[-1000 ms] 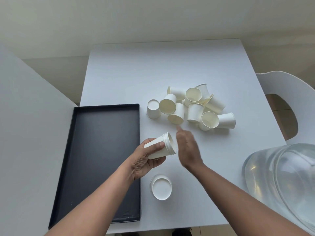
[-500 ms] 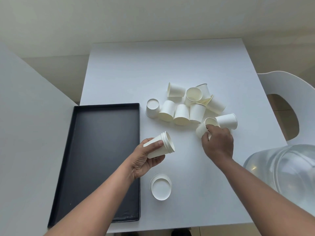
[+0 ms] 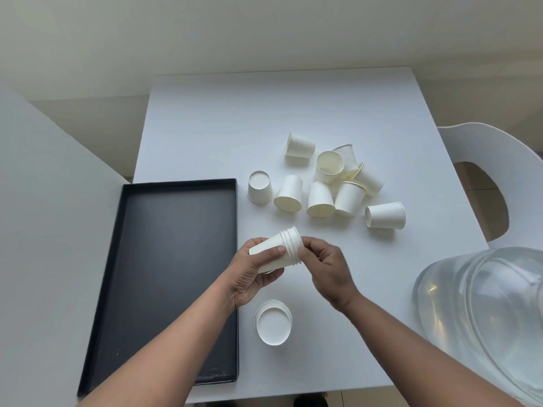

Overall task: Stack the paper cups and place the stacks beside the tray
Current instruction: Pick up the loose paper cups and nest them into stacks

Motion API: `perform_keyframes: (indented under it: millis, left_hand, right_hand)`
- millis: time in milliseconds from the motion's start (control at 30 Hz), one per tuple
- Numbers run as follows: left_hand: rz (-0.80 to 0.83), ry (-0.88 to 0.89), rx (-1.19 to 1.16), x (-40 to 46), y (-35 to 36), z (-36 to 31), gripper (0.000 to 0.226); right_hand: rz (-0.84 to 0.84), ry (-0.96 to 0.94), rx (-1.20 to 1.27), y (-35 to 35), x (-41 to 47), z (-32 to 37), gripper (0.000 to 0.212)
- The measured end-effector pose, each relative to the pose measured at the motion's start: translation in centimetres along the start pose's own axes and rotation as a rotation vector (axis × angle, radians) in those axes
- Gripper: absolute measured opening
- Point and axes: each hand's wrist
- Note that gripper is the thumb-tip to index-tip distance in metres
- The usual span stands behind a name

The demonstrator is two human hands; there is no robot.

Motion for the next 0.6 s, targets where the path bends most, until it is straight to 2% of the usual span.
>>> perform_keyframes:
  millis: [67,133,200,267,333,367,467,600]
  left_hand:
    - [0.014,-0.006,0.008,0.0,0.1,0.0,0.061]
    - [0.031,-0.015,0.013,-0.1,0.0,-0.1,0.068]
    - [0.042,-0.025,-0.002,-0.2,-0.1,-0.1,0.074]
    - [0.051,-0.033,-0.021,-0.3,-0.4,0.0,0.075]
    - [0.054,-0.035,-0.025,-0.4,-0.5,0.0,0.075]
    - [0.054,-0.036,-0.023,-0.4,-0.6,0.0,0.075]
    - [0.050,-0.037,-0.017,-0.6,-0.7,0.2,0.076]
    - [0.044,-0.032,-0.016,-0.5,-0.8,0.1,0.077]
  right_hand:
    - [0.079,0.003,-0.035,-0.1,-0.3,-0.2,0.035]
    - [0.047,-0.020,-0.048,-0.7,-0.1,0.0,0.043]
    - [-0.132,-0.049,-0.100,-2.2,0.9,0.3,0.036]
    - [-0.441,-0.057,-0.289,-4.9,2.8,-0.1,0.030]
    - [-0.687,0.062,-0.494,-8.7,4.9,-0.5,0.053]
    - [-0.753,0.162,-0.530,-10.4,5.6,-0.5,0.065]
    - [-0.772,0.365,-0.525,-13.9,7.1,-0.7,0.076]
    - [-0.788,0.468,-0.307,-14.1,7.3,-1.4,0.062]
Point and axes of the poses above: each hand's wrist, its own x-axis towards the middle knuckle, its own y-axis out of the palm, z = x × y, and after that the axes turned 1 degree about z, right-handed
